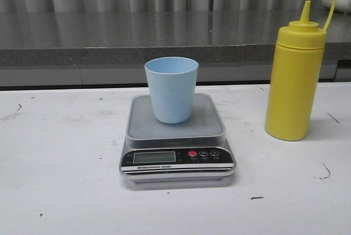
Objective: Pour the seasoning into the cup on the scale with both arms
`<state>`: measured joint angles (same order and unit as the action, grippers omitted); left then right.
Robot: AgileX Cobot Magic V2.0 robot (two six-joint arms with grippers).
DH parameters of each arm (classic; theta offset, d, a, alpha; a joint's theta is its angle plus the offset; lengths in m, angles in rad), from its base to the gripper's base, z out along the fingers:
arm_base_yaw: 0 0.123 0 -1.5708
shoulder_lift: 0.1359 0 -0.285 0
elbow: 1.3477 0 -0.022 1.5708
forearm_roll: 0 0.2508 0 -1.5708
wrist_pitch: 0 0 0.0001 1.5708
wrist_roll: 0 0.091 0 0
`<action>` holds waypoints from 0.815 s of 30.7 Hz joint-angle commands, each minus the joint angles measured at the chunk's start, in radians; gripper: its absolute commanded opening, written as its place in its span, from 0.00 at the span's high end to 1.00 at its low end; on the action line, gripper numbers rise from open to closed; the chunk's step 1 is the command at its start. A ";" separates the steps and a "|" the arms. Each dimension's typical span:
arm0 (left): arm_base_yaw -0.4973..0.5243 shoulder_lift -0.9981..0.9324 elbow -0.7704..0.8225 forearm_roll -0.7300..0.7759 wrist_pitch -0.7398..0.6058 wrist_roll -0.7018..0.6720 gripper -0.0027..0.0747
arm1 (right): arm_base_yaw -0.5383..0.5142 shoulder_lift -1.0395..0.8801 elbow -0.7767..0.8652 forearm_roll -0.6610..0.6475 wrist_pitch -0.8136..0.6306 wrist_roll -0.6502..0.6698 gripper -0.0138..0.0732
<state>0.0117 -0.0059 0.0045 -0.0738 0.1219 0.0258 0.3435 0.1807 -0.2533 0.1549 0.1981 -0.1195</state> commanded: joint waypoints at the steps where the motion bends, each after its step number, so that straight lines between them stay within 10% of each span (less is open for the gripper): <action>1: 0.002 -0.017 0.024 -0.009 -0.091 -0.010 0.99 | -0.004 0.009 -0.029 -0.007 -0.073 -0.007 0.97; 12: 0.002 -0.017 0.024 -0.009 -0.091 -0.010 0.99 | -0.012 0.008 0.021 -0.099 -0.098 -0.008 0.97; 25: 0.002 -0.017 0.024 -0.009 -0.091 -0.010 0.99 | -0.296 -0.145 0.273 -0.087 -0.198 0.072 0.97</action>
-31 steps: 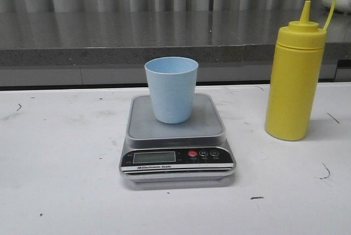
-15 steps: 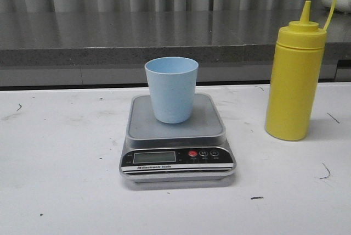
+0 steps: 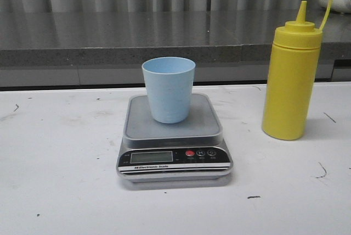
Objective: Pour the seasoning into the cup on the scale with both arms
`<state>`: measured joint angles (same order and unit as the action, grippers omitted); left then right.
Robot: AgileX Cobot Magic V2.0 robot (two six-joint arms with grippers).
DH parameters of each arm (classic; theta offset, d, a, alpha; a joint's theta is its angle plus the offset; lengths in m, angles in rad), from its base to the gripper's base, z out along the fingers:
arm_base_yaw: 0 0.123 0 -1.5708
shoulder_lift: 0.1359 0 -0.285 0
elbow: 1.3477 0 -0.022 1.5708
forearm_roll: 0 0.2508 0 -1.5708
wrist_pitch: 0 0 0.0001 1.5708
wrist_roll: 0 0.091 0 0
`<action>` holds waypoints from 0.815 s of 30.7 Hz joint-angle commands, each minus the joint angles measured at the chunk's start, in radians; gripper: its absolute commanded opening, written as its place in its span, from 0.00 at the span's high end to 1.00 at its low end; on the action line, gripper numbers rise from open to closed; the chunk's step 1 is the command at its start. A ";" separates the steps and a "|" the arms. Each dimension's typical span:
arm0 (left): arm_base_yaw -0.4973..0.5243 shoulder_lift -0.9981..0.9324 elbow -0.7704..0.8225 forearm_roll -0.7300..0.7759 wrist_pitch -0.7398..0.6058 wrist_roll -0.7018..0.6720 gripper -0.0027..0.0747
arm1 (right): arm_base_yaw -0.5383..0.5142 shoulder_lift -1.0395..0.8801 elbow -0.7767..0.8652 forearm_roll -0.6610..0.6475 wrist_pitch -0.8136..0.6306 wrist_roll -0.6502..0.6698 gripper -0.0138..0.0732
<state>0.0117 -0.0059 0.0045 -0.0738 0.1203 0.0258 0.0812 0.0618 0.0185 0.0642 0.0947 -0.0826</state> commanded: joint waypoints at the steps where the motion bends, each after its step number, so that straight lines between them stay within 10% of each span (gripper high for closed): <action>1: 0.002 -0.017 0.024 -0.009 -0.089 -0.010 0.99 | -0.044 -0.046 0.004 0.004 -0.072 0.050 0.97; 25: 0.002 -0.015 0.024 -0.009 -0.089 -0.010 0.99 | -0.058 -0.089 0.003 0.004 -0.015 0.051 0.97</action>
